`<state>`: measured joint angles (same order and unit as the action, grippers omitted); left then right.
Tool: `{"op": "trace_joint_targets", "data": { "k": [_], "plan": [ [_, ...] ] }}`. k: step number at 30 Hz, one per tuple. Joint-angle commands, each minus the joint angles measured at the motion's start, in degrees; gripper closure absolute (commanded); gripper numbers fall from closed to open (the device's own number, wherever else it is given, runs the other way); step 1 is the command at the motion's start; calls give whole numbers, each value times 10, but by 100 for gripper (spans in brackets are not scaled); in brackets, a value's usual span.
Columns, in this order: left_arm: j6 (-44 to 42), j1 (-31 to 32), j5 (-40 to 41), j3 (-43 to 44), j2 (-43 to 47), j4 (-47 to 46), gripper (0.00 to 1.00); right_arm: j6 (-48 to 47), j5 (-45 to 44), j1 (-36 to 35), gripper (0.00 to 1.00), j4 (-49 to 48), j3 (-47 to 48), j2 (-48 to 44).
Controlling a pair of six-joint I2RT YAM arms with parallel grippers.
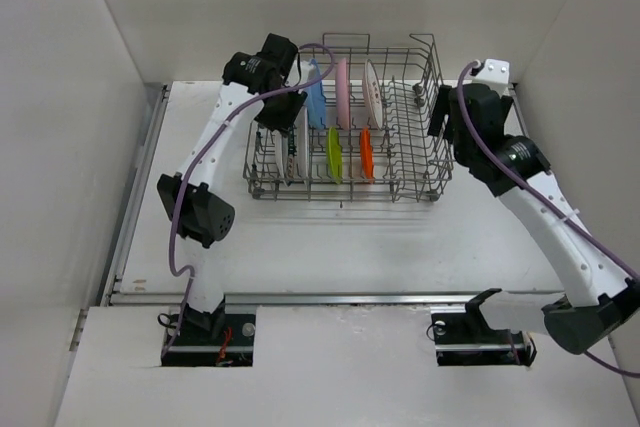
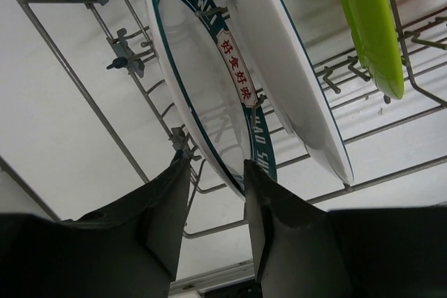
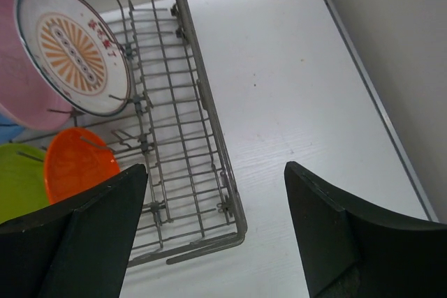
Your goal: Unload the plates from the dish rack
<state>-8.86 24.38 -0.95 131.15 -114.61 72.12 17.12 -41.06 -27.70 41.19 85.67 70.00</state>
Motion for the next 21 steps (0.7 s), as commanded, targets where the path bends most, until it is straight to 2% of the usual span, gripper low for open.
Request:
{"op": "trace_joint_targets", "data": {
  "k": [1, 6, 10, 11, 21],
  "plan": [
    [29, 3, 31, 3, 5, 5, 66, 19, 10, 7, 15, -27, -21, 0],
    [49, 3, 55, -40, -20, -7, 77, 39, 19, 12, 15, -45, -72, -1],
    [79, 3, 77, -55, -43, -14, 97, 88, -13, 24, 12, -9, -46, 25],
    [84, 3, 77, -63, -43, -21, 100, 88, -13, 29, 11, -8, -39, 25],
    [122, 3, 90, -79, 7, -40, 100, 83, 15, 46, 7, -14, -23, 68]
  ]
}}
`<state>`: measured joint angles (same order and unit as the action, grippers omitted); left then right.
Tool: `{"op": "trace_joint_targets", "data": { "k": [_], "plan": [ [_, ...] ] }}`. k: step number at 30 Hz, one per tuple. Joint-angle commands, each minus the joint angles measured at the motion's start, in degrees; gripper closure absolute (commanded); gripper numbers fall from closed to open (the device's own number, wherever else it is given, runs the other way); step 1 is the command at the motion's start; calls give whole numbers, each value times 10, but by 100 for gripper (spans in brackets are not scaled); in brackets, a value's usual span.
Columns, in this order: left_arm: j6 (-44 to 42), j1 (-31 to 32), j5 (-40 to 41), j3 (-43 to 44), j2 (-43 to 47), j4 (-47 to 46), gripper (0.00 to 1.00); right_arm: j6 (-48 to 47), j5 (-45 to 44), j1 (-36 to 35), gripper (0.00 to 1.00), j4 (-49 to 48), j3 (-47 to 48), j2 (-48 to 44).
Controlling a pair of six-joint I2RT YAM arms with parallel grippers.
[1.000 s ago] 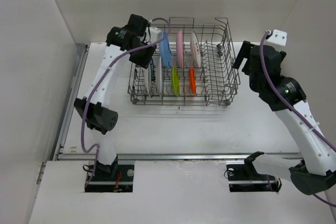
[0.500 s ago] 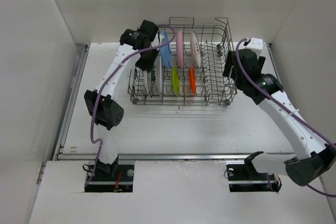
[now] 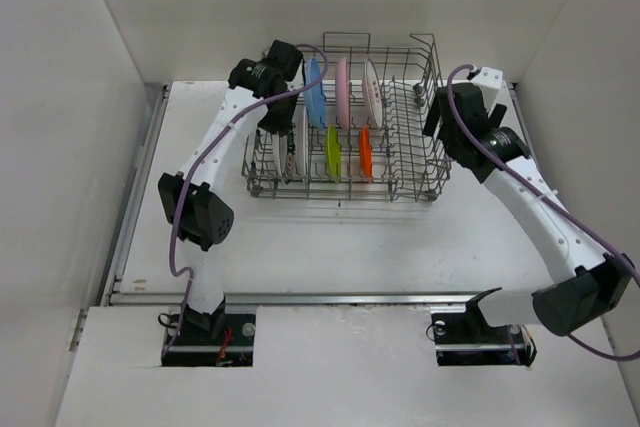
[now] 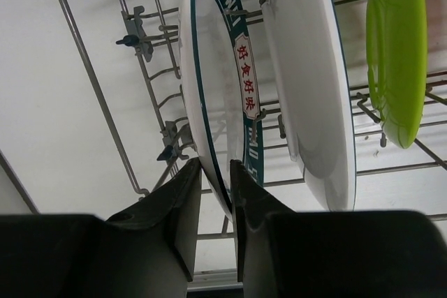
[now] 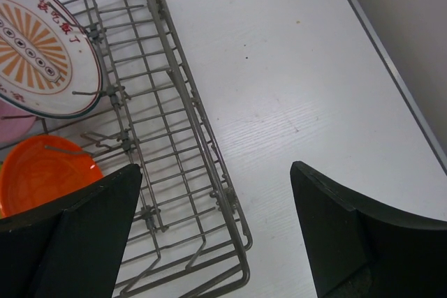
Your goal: Unload the plates from the dish rack
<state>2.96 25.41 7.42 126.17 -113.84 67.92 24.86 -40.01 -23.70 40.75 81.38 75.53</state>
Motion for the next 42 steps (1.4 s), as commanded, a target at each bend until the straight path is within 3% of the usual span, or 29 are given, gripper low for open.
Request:
{"op": "trace_joint_targets", "data": {
  "k": [1, 6, 9, 11, 19, 37, 42],
  "plan": [
    [4, -2, 7, -35, 5, -6, 100, 5, 11, 6, 7, -15, 20, 21],
    [4, -2, 39, -41, -30, -6, 100, 5, 33, 6, 7, -15, 20, 26],
    [-3, 9, 65, -41, -37, -12, 68, 0, 44, 6, 7, -15, 20, 21],
    [-8, 23, 87, -41, -37, -23, 66, 0, 44, 6, 7, -15, 13, 21],
    [-14, 28, 135, -47, -42, -47, 100, 0, 49, 6, 7, -20, -18, -3],
    [13, 33, 66, 26, 79, -44, 100, -5, 56, 6, 7, -25, -30, -33],
    [7, 33, 54, 6, 102, -35, 100, -5, 61, 6, 7, -25, -30, -38]
  ]
}}
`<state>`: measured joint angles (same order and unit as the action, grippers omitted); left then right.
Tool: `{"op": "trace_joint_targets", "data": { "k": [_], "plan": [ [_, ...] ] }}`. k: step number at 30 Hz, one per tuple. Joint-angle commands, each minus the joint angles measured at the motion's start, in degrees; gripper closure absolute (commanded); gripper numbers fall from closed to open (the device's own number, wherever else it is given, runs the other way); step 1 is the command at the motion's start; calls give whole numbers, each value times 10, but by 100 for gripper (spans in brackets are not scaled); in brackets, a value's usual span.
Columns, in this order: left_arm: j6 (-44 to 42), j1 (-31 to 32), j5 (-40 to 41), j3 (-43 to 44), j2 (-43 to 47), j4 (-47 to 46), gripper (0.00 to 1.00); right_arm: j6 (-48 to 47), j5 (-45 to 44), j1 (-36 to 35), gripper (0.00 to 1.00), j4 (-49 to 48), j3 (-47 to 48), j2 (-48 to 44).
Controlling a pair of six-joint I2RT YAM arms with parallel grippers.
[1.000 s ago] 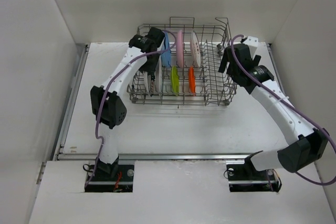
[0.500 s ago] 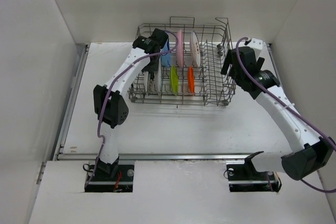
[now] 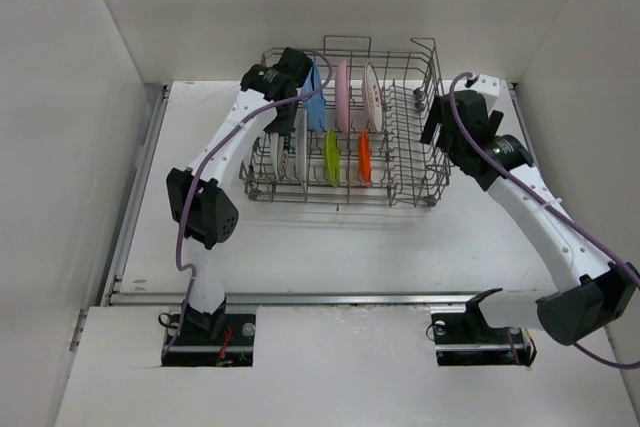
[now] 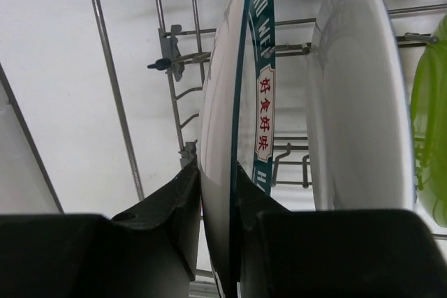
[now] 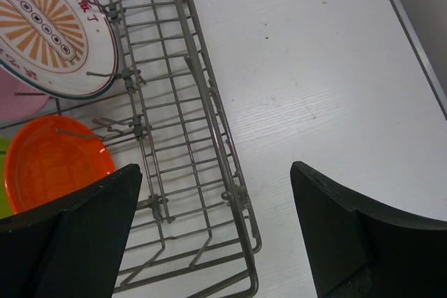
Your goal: Unload the plates from the dish rack
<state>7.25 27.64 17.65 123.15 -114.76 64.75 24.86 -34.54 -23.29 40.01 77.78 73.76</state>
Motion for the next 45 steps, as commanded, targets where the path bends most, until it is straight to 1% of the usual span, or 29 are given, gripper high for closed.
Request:
{"op": "trace_joint_targets", "data": {
  "k": [1, 7, 13, 14, 22, 25, 26, 28, 31, 35, 38, 41, 42, 45],
  "plan": [
    [-36, 11, -53, 28, 111, -3, 100, -5, 11, 2, 7, -18, 6, -20],
    [-36, 11, -53, 40, 128, -9, 100, -32, 47, 2, 7, -18, 6, -26],
    [-23, 11, -68, 40, 133, -15, 100, -40, 26, 2, 6, -23, -5, -13],
    [-23, 11, -68, 40, 133, -15, 100, -40, 26, 2, 4, -23, -10, -12],
    [-58, 11, -79, 45, 121, -2, 100, -40, 43, 2, 4, -28, -10, 19],
    [-79, 11, -37, 72, 101, 8, 100, -40, 43, 2, 4, -34, -10, 25],
    [-85, 11, -32, 100, 96, 23, 100, -40, 43, 2, 4, -34, -16, 25],
    [-93, 16, -10, 121, 96, 28, 100, -35, 38, 2, 4, -34, -16, 31],
    [-115, 31, 31, 121, 102, 15, 100, -35, 11, 2, 1, -34, -22, 43],
    [-121, 37, 41, 121, 107, 15, 100, -30, -3, 2, 1, -34, -22, 70],
    [-121, 42, 49, 98, 107, 5, 100, -30, -8, 2, 1, -34, -15, 89],
    [-121, 42, 79, 98, 107, -1, 100, -30, -8, 2, 1, -34, -9, 89],
    [-128, 34, 98, 98, 117, -1, 100, -30, -8, 2, 1, -34, -9, 89],
    [-136, -2, 121, 121, 145, -23, 100, -30, -18, 2, 1, -47, -3, 89]
  ]
}}
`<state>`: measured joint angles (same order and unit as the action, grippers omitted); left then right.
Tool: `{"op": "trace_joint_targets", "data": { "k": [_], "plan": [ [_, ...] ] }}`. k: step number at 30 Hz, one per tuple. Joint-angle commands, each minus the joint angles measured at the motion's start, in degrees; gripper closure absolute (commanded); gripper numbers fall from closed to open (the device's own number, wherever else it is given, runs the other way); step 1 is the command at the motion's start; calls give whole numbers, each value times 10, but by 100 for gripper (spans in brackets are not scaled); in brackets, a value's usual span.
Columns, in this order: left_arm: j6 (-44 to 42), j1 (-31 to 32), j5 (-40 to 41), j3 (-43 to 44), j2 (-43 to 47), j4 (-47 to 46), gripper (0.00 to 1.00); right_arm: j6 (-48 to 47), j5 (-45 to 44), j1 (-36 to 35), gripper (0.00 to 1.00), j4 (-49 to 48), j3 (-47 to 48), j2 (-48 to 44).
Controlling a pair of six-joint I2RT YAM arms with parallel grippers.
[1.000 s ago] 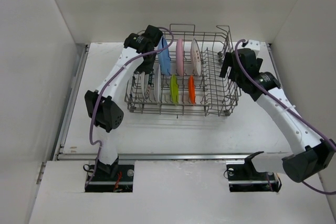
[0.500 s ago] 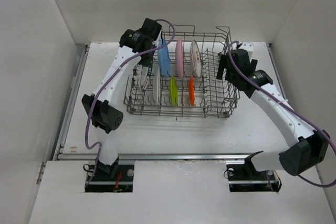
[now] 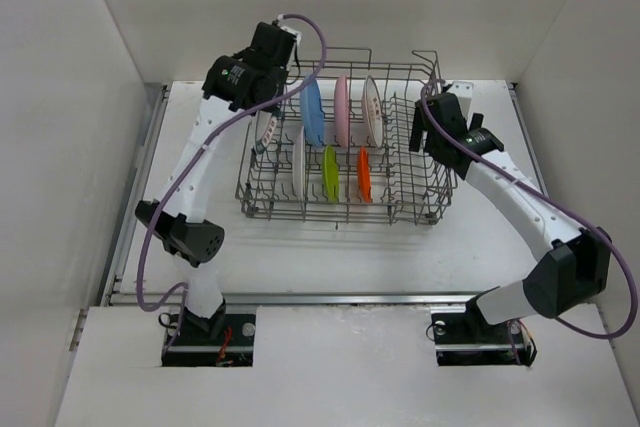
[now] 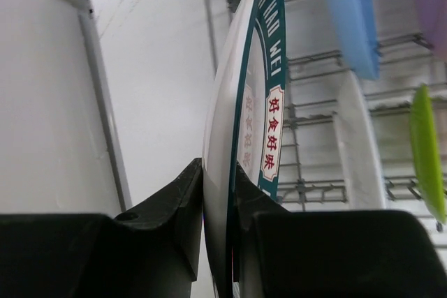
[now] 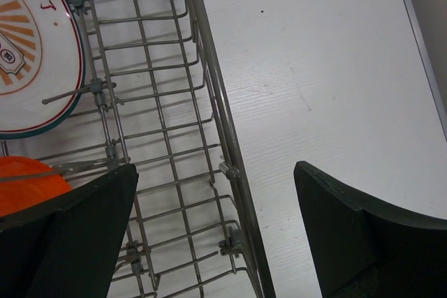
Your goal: Unload the plates from the dish rack
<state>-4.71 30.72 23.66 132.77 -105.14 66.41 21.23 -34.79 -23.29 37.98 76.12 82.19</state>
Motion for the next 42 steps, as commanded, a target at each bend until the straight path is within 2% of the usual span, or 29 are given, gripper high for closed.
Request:
{"op": "trace_joint_targets", "data": {
  "k": [1, 3, 4, 7, 8, 10, 11, 14, 15, 18, 22, 26, 31, 33, 37, 38, 39, 42],
  "plan": [
    [-16, -69, 60, 31, 60, -47, 100, 7, -16, 2, 1, -26, 13, 4],
    [-11, -115, 44, 21, 84, -62, 100, 7, -16, 2, 1, -26, 13, 17],
    [-2, -168, 12, 8, 109, -68, 100, 7, -16, 2, 1, -26, 13, 17],
    [4, -259, -70, -85, 147, -99, 100, 13, -21, 2, 1, -26, 13, 23],
    [4, -312, -95, -143, 147, -122, 100, 14, -29, 2, 1, -26, 26, 23],
    [15, -368, -142, -180, 147, -122, 100, 20, -37, 2, 1, -26, 36, 17],
    [20, -421, -219, -190, 127, -122, 100, 20, -43, 2, 1, -26, 43, 17],
    [25, -485, -366, -225, 87, -101, 100, 20, -88, -20, 1, -20, 78, -4],
    [10, -511, -457, -242, 75, -96, 100, 20, -100, -27, 1, -15, 86, -10],
    [-37, -538, -553, -282, 37, -90, 100, 14, -116, -57, 1, -15, 105, -44],
    [-65, -557, -574, -351, 2, -105, 100, -11, -81, -107, 1, -47, 84, -87],
    [-71, -576, -564, -378, -38, -135, 100, -36, 4, -190, 1, -69, 66, -86],
    [-101, -581, -613, -350, -132, -59, 100, -36, 99, -247, 1, -90, 91, -37],
    [-112, -581, -613, -329, -163, -13, 93, -36, 125, -264, 1, -105, 97, -21],
    [-102, -581, -606, -289, -224, 35, 87, -30, 180, -296, 2, -138, 108, 15],
    [-83, -581, -594, -289, -224, 35, 79, -30, 186, -296, 2, -146, 108, 26],
    [-59, -581, -547, -289, -224, 29, 75, -23, 186, -296, 2, -156, 108, 26],
    [-35, -581, -532, -289, -229, 23, 73, -2, 200, -303, 8, -188, 108, 42]
  ]
}}
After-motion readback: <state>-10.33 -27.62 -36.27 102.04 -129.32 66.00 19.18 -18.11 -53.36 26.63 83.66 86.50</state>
